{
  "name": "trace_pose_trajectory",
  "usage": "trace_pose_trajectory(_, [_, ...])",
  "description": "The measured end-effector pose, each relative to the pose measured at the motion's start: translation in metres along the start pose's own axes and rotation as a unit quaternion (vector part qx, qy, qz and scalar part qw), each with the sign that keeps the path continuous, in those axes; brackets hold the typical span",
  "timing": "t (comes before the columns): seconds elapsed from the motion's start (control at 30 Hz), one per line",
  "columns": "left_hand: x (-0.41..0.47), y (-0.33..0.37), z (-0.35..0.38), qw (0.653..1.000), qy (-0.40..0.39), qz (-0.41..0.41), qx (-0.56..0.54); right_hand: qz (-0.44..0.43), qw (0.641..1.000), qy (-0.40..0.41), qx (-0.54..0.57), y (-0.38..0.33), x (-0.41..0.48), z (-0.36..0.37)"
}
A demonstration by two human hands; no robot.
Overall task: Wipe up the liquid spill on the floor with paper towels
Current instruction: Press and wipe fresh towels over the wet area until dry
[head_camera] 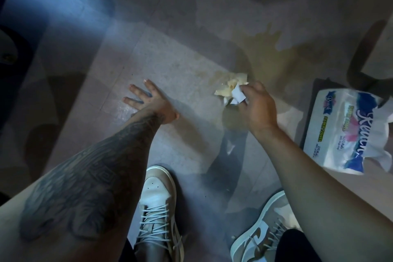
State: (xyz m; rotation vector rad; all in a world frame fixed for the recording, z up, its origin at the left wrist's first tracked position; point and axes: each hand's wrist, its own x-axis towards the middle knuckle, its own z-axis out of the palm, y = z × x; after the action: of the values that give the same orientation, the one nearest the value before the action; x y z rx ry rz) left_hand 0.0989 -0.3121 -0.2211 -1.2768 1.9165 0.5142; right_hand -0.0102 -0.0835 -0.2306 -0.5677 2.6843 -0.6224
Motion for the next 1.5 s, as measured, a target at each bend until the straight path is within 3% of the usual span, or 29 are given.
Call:
trace_pose_trajectory(0.17, [0.015,-0.004,0.007,1.0,0.007,0.024,0.0,-0.041,0.999,0.015,0.026,-0.023,-0.017,0.011])
trace_pose_trajectory(0.37, [0.021,-0.007,0.01,1.0,-0.001,0.031,0.003,-0.03,0.994,0.101,-0.022,-0.046,0.05,-0.002])
trace_pose_trajectory(0.53, [0.021,-0.007,0.012,0.999,0.003,0.036,-0.004,-0.077,0.991,-0.07,-0.083,-0.053,0.075,0.007])
trace_pose_trajectory(0.83, [0.023,-0.007,0.011,0.999,0.006,0.041,-0.01,-0.212,0.96,-0.113,-0.144,-0.008,0.012,0.002])
trace_pose_trajectory(0.9, [0.022,-0.007,0.009,0.999,0.004,0.038,-0.011,-0.195,0.969,-0.107,-0.111,0.004,0.008,-0.004])
trace_pose_trajectory(1.0, [0.021,-0.005,0.007,0.999,-0.001,0.033,-0.009,-0.05,0.998,-0.03,0.003,0.019,-0.002,-0.015])
trace_pose_trajectory(1.07, [0.019,-0.005,0.006,0.999,-0.006,0.033,-0.008,0.027,0.996,0.035,0.072,0.021,-0.018,-0.016])
trace_pose_trajectory(1.17, [0.021,-0.006,0.009,0.999,-0.001,0.038,-0.015,0.033,0.993,0.091,0.074,0.016,-0.047,0.0])
trace_pose_trajectory(1.27, [0.025,-0.005,0.014,0.999,0.04,0.03,-0.022,0.002,0.998,0.036,0.046,0.01,-0.074,0.019])
trace_pose_trajectory(1.37, [0.025,-0.005,0.014,0.999,0.029,0.028,-0.03,0.01,0.997,-0.049,0.062,0.011,-0.082,0.027])
trace_pose_trajectory(1.5, [0.025,-0.003,0.011,0.999,0.014,0.034,-0.03,0.018,0.998,-0.028,0.062,0.022,-0.06,0.017])
